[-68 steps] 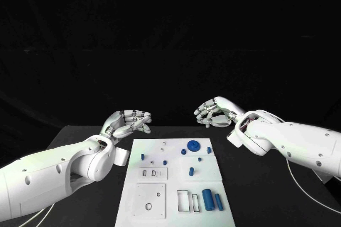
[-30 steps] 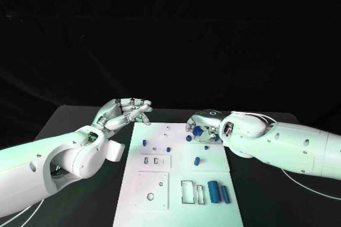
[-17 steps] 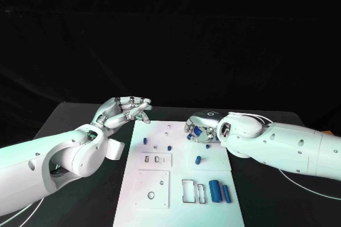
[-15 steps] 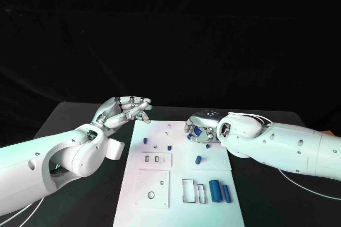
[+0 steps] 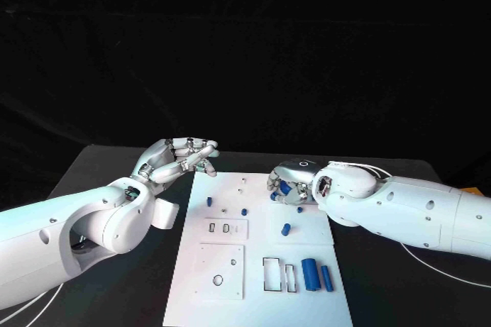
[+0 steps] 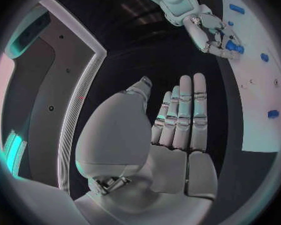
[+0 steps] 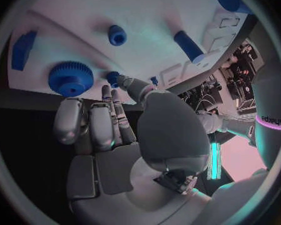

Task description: Assemble the parts on the task board

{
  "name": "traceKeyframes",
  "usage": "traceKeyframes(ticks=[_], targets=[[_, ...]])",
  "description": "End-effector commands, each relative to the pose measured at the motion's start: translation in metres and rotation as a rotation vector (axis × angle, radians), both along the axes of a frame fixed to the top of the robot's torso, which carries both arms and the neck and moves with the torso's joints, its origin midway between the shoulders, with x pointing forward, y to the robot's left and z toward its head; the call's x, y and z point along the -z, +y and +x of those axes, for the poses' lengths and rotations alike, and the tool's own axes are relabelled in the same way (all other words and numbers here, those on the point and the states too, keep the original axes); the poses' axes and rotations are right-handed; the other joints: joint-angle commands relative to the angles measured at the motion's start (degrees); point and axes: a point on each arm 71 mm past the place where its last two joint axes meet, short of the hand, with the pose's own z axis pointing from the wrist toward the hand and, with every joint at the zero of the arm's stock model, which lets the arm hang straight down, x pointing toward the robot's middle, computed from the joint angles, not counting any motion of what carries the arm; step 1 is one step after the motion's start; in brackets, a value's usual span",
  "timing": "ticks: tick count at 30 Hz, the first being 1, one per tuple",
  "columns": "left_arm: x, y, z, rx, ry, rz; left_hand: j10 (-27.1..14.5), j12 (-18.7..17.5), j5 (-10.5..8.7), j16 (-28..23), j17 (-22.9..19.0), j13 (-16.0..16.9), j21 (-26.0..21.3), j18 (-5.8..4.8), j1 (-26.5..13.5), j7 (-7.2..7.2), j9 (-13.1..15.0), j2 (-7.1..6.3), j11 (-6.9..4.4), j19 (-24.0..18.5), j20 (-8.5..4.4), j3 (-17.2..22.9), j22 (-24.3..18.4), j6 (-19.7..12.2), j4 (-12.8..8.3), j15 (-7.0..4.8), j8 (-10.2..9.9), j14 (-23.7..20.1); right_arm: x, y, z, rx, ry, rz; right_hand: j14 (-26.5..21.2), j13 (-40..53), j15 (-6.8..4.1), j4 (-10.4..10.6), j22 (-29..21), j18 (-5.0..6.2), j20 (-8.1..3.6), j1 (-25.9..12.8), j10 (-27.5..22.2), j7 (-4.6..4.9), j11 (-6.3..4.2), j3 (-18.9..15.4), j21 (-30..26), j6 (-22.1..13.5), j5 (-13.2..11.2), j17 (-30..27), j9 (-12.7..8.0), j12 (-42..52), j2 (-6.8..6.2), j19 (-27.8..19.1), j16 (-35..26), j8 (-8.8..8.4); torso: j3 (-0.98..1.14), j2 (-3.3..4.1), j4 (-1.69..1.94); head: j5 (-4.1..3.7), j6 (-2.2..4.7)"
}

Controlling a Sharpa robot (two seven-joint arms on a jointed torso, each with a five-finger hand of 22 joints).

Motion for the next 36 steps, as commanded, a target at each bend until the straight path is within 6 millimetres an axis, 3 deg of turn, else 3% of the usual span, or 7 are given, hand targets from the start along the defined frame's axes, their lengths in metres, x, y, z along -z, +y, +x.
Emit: traceKeyframes(ticks=[1,16,24,25,26,27,36], targets=[[-0.002,-0.002,-0.001,0.022,0.003,-0.014,-0.5,-0.2,-0.33,0.2,0.1,0.1,0.2,0.4,-0.6,-0.01,-0.1,0.0,-0.03,-0.4,0.06,-0.4,0.1,-0.3,-0.1,-0.13,-0.4,-0.4,0.002,0.0,0.0,0.001,0.005,-0.026,2.1,-0.1,0.35,0.2,0.1,-1.12,-0.08,0.4,-0.1,0.01,0.16,0.2,0.4,0.6,-0.4,0.1,0.1,0.3,0.22,0.4,0.4,0.29,0.1,0.1,-0.02,0.03,-0.09],[-0.002,-0.003,-0.001,0.03,0.01,-0.014,-0.7,-0.3,-0.34,0.3,0.4,0.1,0.4,0.39,-0.7,0.02,-0.1,0.05,0.03,-0.8,0.16,-0.6,0.2,-0.3,-0.1,-0.04,-0.5,-0.8,0.006,0.003,0.0,-0.006,0.007,-0.024,2.2,0.4,-0.12,1.1,3.6,-1.66,-0.38,0.4,2.6,-0.7,-0.56,1.0,2.4,3.1,-1.5,1.8,1.6,2.0,0.59,1.9,2.5,2.04,0.07,0.23,-0.01,0.09,-0.46],[-0.002,-0.003,-0.001,0.032,0.012,-0.014,-0.7,-0.3,-0.34,0.3,0.4,0.1,0.4,0.39,-0.7,0.03,-0.1,0.11,0.05,-0.9,0.18,-0.6,0.2,-0.4,-0.1,-0.02,-0.5,-0.9,0.007,0.004,0.0,-0.003,0.002,-0.016,2.3,0.9,-0.55,1.9,5.8,-2.05,-0.72,0.6,4.2,-1.25,-1.13,1.3,3.7,4.5,-2.4,2.4,2.7,2.9,1.55,3.0,3.4,3.2,0.06,0.27,-0.03,0.21,-0.76],[-0.002,-0.003,-0.001,0.032,0.012,-0.014,-0.7,-0.3,-0.34,0.3,0.4,0.1,0.4,0.39,-0.7,0.03,-0.1,0.11,0.05,-0.9,0.18,-0.6,0.2,-0.4,-0.1,-0.02,-0.5,-0.9,0.006,0.003,0.0,0.002,-0.005,-0.011,2.2,1.0,-0.7,2.0,6.3,-2.13,-0.85,0.9,4.6,-1.4,-1.31,1.5,4.0,4.9,-2.7,2.5,3.0,3.1,1.99,3.2,3.5,3.55,0.06,0.28,-0.02,0.24,-0.76],[-0.002,-0.003,-0.001,0.032,0.012,-0.014,-0.7,-0.3,-0.34,0.3,0.4,0.1,0.4,0.39,-0.7,0.03,-0.1,0.11,0.05,-0.9,0.18,-0.6,0.2,-0.4,-0.1,-0.02,-0.5,-0.9,0.006,0.003,0.0,0.006,-0.01,-0.007,2.2,1.1,-0.84,1.9,6.5,-2.17,-1.03,1.5,4.7,-1.45,-1.37,2.3,4.1,4.9,-5.8,2.5,3.6,3.1,2.62,3.2,3.7,3.84,0.06,0.29,-0.03,0.24,-0.78],[-0.002,-0.003,-0.001,0.032,0.012,-0.014,-0.7,-0.3,-0.34,0.3,0.4,0.1,0.4,0.39,-0.7,0.03,-0.1,0.11,0.05,-0.9,0.18,-0.6,0.2,-0.4,-0.1,-0.02,-0.5,-0.9,0.005,0.003,0.0,0.011,-0.017,-0.002,2.2,1.1,-0.84,1.9,6.7,-2.2,-1.05,1.6,4.7,-1.44,-1.42,2.6,4.2,4.9,-6.3,2.5,3.7,3.2,2.85,3.3,3.8,3.91,0.05,0.3,-0.02,0.22,-0.77],[-0.001,-0.001,0.0,0.025,0.015,-0.013,-0.8,-0.3,-0.35,0.4,0.5,0.1,0.5,0.4,-0.7,0.03,0.0,0.25,0.06,-1.0,0.21,-0.6,0.3,-0.4,-0.1,0.0,-0.5,-1.1,-0.006,0.006,-0.002,0.038,-0.088,0.067,2.3,1.2,-0.83,2.0,8.6,-2.55,-1.09,1.9,5.0,-1.29,-1.4,3.5,5.2,5.0,-5.8,2.8,4.3,3.2,3.32,4.3,4.2,4.28,0.08,0.17,-0.05,0.36,-0.45]])
